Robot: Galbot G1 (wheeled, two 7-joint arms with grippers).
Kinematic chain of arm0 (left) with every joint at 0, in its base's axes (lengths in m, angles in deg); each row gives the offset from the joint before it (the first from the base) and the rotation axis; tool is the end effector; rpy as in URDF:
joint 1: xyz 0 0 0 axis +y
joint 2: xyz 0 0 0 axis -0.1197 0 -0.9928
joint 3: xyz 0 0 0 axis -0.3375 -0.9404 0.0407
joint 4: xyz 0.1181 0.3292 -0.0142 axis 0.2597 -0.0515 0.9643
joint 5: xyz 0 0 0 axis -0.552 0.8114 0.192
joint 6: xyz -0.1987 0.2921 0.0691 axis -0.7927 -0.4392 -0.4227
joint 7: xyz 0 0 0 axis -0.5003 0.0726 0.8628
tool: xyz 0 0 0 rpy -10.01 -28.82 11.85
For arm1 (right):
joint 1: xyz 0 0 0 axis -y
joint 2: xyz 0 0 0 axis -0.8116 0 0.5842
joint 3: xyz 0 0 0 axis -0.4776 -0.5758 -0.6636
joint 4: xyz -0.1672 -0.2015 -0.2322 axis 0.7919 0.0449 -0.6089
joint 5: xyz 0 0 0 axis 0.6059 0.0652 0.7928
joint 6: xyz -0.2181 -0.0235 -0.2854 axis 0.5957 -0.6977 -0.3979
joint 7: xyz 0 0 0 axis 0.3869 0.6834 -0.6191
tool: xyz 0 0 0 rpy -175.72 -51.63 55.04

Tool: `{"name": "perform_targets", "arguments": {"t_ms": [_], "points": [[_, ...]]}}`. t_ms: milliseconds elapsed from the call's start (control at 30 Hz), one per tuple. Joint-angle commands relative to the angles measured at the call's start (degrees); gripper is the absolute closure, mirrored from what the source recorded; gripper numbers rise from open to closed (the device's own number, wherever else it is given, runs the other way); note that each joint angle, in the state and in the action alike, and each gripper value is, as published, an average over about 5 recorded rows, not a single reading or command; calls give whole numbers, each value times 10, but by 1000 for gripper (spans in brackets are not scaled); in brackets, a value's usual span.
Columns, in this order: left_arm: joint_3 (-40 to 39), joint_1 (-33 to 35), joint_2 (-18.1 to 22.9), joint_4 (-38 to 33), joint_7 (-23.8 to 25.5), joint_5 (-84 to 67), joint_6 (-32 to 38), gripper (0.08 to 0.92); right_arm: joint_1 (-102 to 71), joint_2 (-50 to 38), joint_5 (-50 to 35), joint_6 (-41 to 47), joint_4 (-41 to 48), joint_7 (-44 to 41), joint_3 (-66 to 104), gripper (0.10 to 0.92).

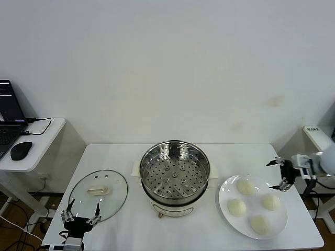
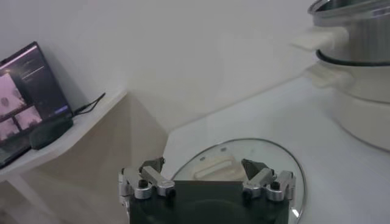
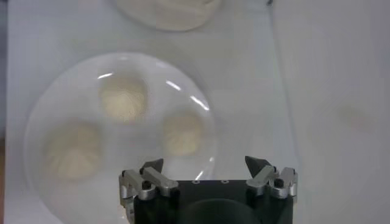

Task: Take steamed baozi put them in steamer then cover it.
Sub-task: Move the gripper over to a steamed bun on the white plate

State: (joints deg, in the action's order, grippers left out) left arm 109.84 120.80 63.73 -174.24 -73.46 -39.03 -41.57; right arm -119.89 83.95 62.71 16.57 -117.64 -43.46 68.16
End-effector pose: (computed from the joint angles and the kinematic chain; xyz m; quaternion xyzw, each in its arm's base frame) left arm 0.1419 0.0801 -0.3219 0.0567 -0.9581 -0.2195 0.1749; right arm 0.4262 -0.2529 -0.1521 0.4684 -0.6106 0.5333 0.3513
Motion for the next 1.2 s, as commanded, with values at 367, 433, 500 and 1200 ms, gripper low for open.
{"name": "perform_targets", "arguments": {"t_ms": [367, 433, 500, 1200], "points": [[1, -2, 2, 22, 0, 14, 3, 177, 118, 110, 100, -40, 132, 16, -175, 203], [-1, -3, 2, 24, 0, 16, 4, 177, 114, 112, 100, -39, 135, 24, -174, 203], [-2, -4, 3, 25, 0, 18, 4, 177, 111, 115, 101, -37, 139, 33, -173, 203], [-11, 2, 10, 35, -5, 20, 9, 177, 100, 129, 105, -19, 157, 47, -169, 257]]}}
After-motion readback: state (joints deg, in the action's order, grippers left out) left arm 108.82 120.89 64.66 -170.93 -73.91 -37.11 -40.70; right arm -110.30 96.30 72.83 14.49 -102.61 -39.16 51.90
